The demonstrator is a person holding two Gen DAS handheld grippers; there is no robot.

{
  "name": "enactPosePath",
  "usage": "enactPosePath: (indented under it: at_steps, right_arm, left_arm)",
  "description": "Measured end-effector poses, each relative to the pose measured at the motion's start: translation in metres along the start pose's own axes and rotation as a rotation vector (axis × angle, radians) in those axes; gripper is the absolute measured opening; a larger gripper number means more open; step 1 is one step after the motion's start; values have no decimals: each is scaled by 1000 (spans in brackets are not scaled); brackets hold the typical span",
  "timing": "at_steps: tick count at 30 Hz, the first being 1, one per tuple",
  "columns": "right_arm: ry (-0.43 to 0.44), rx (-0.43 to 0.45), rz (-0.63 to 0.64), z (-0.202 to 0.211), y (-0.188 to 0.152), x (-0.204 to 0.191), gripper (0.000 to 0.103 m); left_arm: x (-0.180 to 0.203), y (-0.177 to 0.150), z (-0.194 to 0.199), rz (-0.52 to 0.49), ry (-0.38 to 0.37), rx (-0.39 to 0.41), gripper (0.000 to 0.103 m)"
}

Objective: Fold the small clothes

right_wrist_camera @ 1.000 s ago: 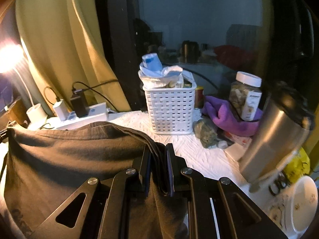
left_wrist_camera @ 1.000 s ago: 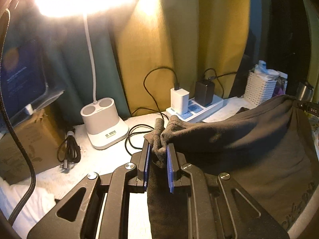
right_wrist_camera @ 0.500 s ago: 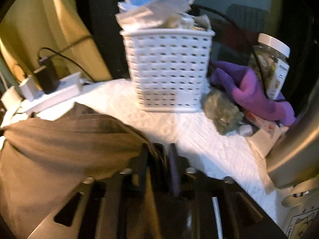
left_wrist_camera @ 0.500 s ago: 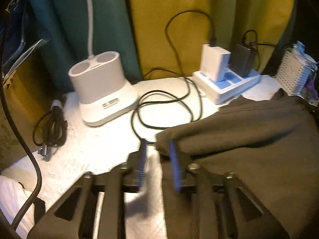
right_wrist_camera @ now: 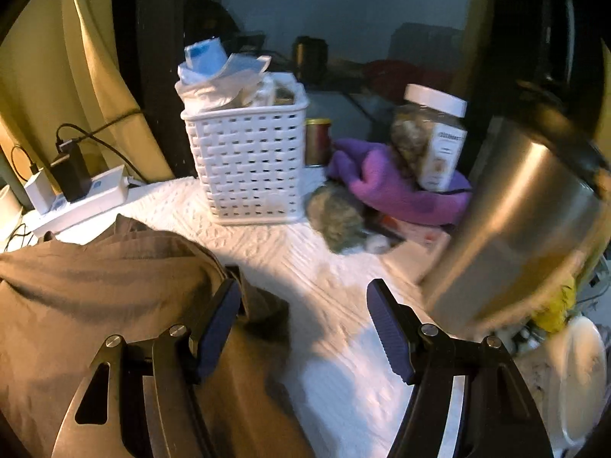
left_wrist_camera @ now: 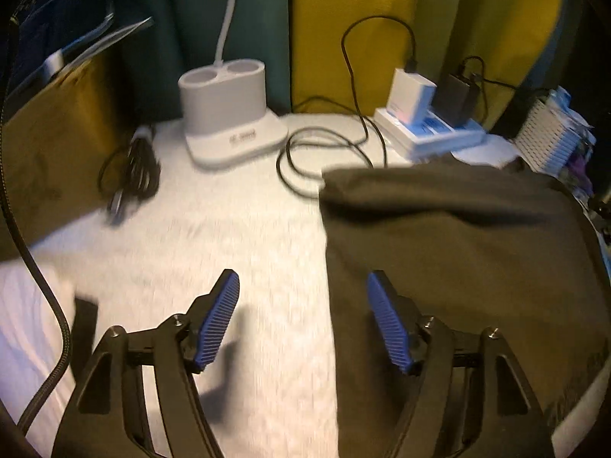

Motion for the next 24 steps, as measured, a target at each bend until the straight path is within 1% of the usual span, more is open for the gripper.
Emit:
enactPosePath:
  at_steps: [6, 7, 9, 10, 11, 12, 14, 15, 17, 20, 24]
  right_arm:
    - [8, 7, 39, 28, -21, 8, 71]
    - [20, 4, 40, 29, -24, 8, 71]
    - [46, 12, 47, 27, -25, 8, 69]
    - [52, 13, 53, 24, -23, 8, 66]
    - [56, 10, 65, 20, -20, 5, 55]
    - [58, 10, 81, 18, -17, 3, 52]
    - [47, 17, 128, 12, -9, -1, 52]
    - [34, 11, 152, 6, -6, -1, 52]
    - [36, -18, 182, -6, -4, -4, 52]
    - [47, -82, 265, -25, -11, -14, 52]
    - [85, -103, 340, -35, -17, -30, 52]
  left_arm:
    - [3, -39, 25, 32, -66, -34, 70]
    - [7, -47, 28, 25, -82, -39, 70]
    - [10, -57, 32, 5, -89, -41, 70]
    - [11, -62, 32, -2, -83, -46, 70]
    - [12, -66, 32, -4, -81, -52, 70]
    - [14, -70, 32, 0, -82, -58, 70]
    - [15, -72, 34, 12, -82, -61, 70]
    - [16, -72, 35, 15, -80, -57, 70]
    - [16, -71, 38, 17, -73, -45, 70]
    - [16, -66, 38, 23, -68, -36, 70]
    - [17, -64, 31, 26, -66, -46, 70]
Point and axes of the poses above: each gripper's, at about its wrist camera, not at the fingertips, and z roughly against the way its jaws point, x to its right, y to its top, the point moved 7 cm from there along -z, roughly the way its jaws point, and after that the axes turned 7 degrees about z, right-handed, at the moved point
